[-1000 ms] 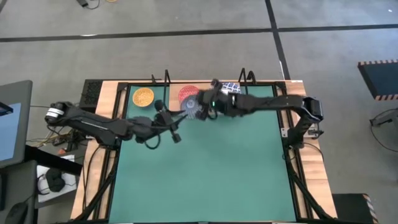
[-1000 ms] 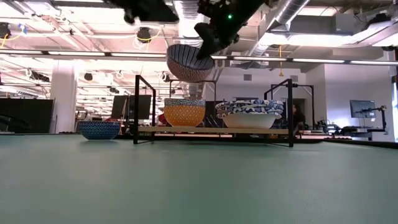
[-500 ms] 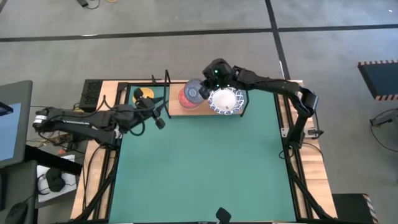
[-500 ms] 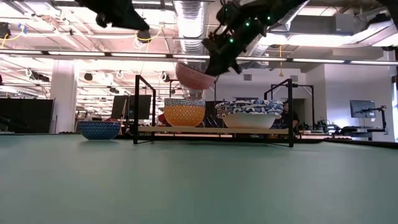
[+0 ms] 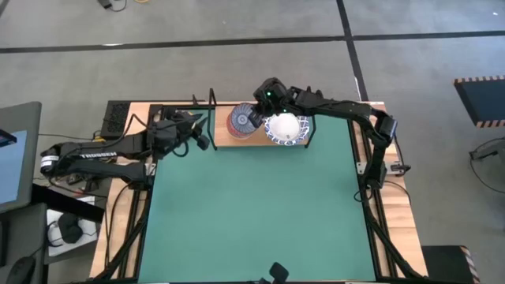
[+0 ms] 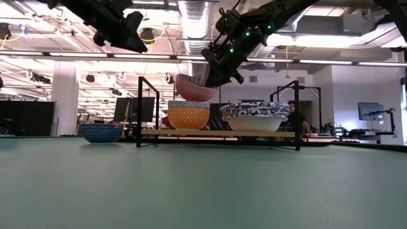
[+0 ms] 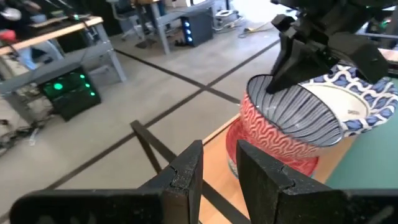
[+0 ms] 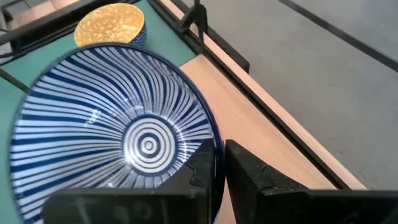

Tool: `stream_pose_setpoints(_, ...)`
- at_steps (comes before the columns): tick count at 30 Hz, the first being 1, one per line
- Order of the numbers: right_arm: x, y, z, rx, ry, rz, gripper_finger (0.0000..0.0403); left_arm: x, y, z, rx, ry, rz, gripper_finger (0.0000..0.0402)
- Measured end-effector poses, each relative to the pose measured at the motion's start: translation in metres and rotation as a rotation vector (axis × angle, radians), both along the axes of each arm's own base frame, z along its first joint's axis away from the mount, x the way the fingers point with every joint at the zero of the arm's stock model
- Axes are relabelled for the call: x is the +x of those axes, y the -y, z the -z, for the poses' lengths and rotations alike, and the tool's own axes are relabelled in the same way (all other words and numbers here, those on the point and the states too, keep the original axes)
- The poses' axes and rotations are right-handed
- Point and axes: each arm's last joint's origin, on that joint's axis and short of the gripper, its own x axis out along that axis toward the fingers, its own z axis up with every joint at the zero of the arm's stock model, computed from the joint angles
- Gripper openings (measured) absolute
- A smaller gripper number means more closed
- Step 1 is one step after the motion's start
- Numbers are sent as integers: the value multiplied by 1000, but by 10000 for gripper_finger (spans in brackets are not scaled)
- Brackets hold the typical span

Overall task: Place and stack bowls onto a shelf
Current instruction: Stack the blue striped bowl on top of the red patterned bowl on the shelf, then stack the yellow patterned bowl on top of the blue striped bowl on the shelf

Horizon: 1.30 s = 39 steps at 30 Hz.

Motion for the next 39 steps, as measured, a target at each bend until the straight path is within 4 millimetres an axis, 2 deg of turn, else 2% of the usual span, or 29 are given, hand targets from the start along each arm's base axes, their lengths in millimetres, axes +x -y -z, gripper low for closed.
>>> stream_pose_setpoints(3, 0, 2, 0, -2, 4, 3, 61, 1, -5, 1, -26, 12, 32, 84)
stream_pose_setpoints(9, 10, 3, 21, 14, -26, -6, 60, 4, -10, 7, -59, -6, 43, 84)
stream_pose_setpoints(18, 14, 6, 27, 12, -21, -5, 67, 2, -12, 9, -47, -53, 31, 85)
stream_pose_setpoints(22, 15, 6, 25, 4, -5, -6, 106, -1, -16, 11, -59, -70, 6, 99)
stream_pose_setpoints(26, 15, 6, 25, 11, 0, 0, 172, -6, -22, 16, -101, -100, -45, 125)
stream_pose_setpoints(29, 12, 4, 19, 19, 13, 3, 224, -9, -28, 23, -150, -118, -100, 146)
stream_pose_setpoints(32, 8, 1, 7, 8, 38, -1, 259, -13, -36, 29, -195, -131, -184, 163)
stream_pose_setpoints(39, -8, -30, -30, -34, 16, -83, 273, -2, -62, 57, -278, -231, -268, 174)
